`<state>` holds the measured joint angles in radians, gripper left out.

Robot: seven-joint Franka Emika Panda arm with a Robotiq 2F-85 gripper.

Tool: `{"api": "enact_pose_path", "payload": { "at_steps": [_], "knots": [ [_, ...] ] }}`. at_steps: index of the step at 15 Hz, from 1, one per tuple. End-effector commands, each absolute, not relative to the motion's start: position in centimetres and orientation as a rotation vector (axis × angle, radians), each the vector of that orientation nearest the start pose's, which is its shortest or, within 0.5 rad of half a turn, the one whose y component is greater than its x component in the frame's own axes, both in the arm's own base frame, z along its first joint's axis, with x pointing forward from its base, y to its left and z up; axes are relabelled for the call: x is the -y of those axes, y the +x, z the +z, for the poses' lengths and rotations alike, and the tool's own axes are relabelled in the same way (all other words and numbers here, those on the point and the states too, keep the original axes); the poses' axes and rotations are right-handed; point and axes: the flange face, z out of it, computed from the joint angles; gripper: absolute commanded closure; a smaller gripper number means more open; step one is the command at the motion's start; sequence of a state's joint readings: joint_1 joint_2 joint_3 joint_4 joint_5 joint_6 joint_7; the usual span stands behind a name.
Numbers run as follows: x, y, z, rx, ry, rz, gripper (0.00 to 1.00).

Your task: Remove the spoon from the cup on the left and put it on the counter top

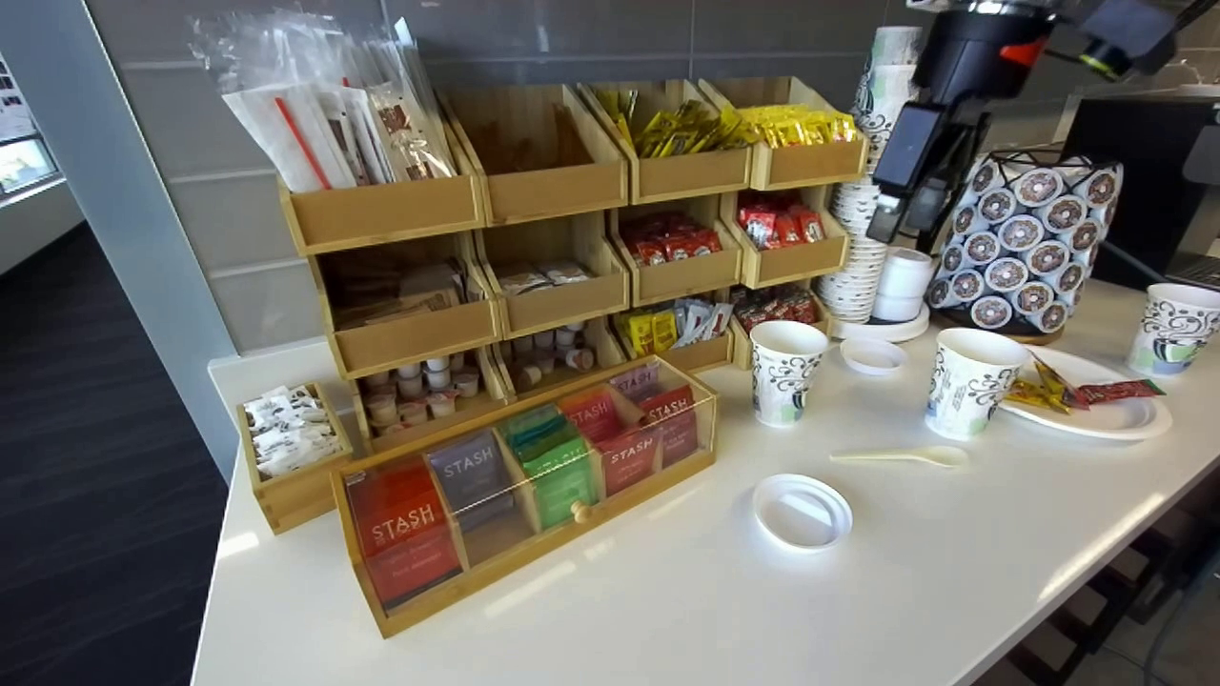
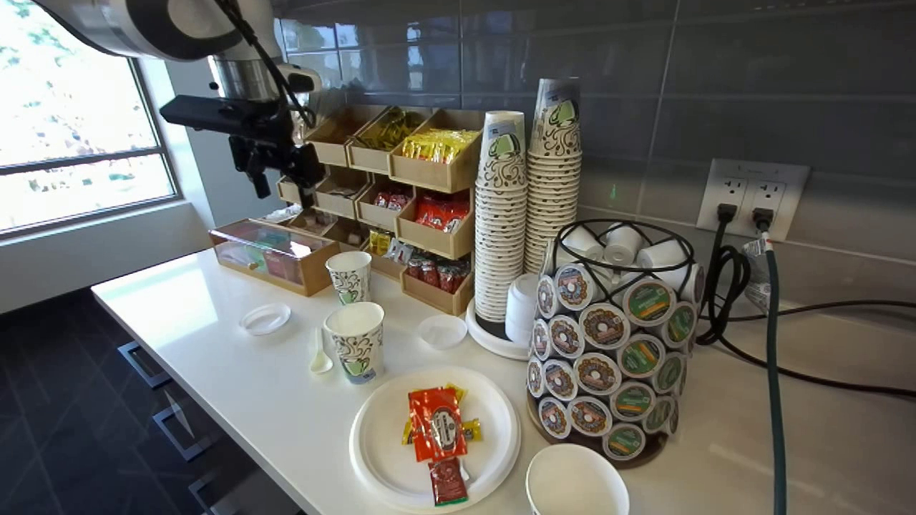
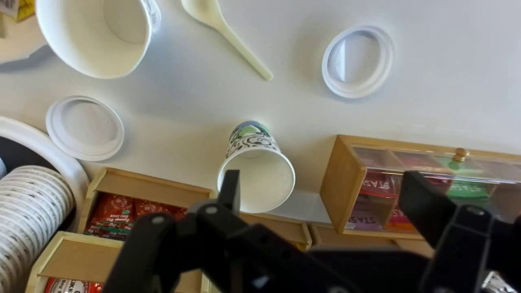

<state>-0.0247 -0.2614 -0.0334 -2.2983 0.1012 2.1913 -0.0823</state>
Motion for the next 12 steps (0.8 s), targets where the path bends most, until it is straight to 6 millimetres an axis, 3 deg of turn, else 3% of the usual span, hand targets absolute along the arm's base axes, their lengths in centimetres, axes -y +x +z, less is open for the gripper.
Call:
{"api": "enact_pose_path", "payload": {
  "at_steps": [1,5,6,7,8,12],
  "knots": [
    [2.8,42.0,50.8,-0.102,-2.978,-0.241,0.00],
    [3.4,37.4,54.3,-0.263,-2.943,-0.214,0.00],
    [3.5,36.6,54.6,-0.230,-2.940,-0.236,0.00],
    [3.6,36.2,54.5,-0.169,-2.954,-0.243,0.00],
    [3.4,37.9,55.3,-0.196,-2.974,-0.243,0.00],
    [3.4,36.6,55.1,-0.185,-2.970,-0.254,0.00]
  ]
}}
